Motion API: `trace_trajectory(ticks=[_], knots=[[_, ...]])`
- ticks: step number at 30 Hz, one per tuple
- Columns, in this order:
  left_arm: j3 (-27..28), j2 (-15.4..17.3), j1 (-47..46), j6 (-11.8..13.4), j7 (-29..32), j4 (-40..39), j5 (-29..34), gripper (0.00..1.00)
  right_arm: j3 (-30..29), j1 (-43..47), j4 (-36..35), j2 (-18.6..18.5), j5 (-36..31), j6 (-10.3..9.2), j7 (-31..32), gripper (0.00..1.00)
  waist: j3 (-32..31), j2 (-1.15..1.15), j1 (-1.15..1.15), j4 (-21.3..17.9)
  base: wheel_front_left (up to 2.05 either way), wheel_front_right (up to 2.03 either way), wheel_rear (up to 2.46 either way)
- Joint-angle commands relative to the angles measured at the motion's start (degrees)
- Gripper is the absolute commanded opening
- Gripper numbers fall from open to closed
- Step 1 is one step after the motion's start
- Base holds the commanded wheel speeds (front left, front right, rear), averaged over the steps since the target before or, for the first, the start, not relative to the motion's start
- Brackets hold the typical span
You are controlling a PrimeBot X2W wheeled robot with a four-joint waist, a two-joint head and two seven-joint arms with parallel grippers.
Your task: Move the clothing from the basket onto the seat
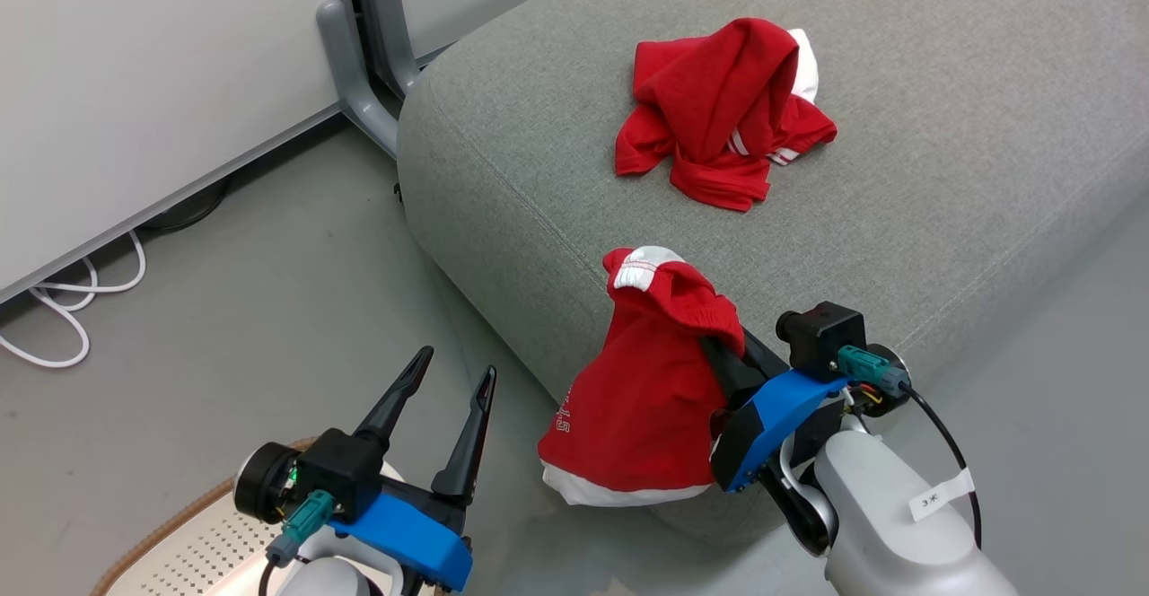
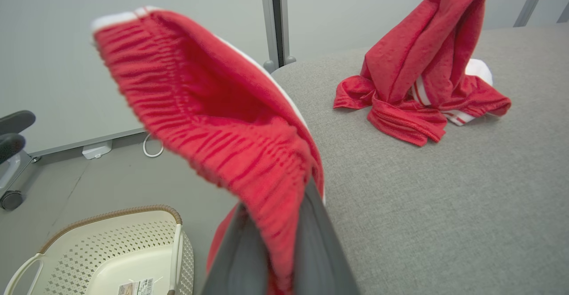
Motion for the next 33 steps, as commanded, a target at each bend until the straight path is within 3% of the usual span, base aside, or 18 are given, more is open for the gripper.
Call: trace_trajectory(ticks=[1, 14, 19, 33], knots=[[-0.07, 0.36, -0.92, -0.08, -0.15, 0.17, -0.19, 1.0, -0.15, 0.44, -0.48, 0.03, -0.29, 0.01, -0.23, 0.0, 0.11, 0.0, 0.0, 0.0, 0.0, 0.0, 0.0], [0.77, 0.33, 0.1, -0.08, -0.15, -1.03, 0.15, 1.0, 0.61, -0.68, 0.0, 0.03, -0.54, 0.01, -0.23, 0.0, 0.68, 0.0, 0.0, 0.08, 0.0, 0.0, 0.0], [1.59, 1.16, 0.32, -0.08, -0.15, -2.33, 0.84, 1.0, -0.85, -4.2, -1.07, -1.69, 0.44, 0.01, -0.23, 0.0, 2.44, 0.0, 0.0, -0.11, 0.0, 0.0, 0.0], [-0.67, 6.83, -5.53, -0.08, -0.15, -6.94, 3.02, 1.0, -12.46, -21.63, -6.18, -16.64, 1.58, 0.01, -0.23, 0.0, 14.61, 0.0, 0.0, 3.61, 0.0, 0.0, 0.0]])
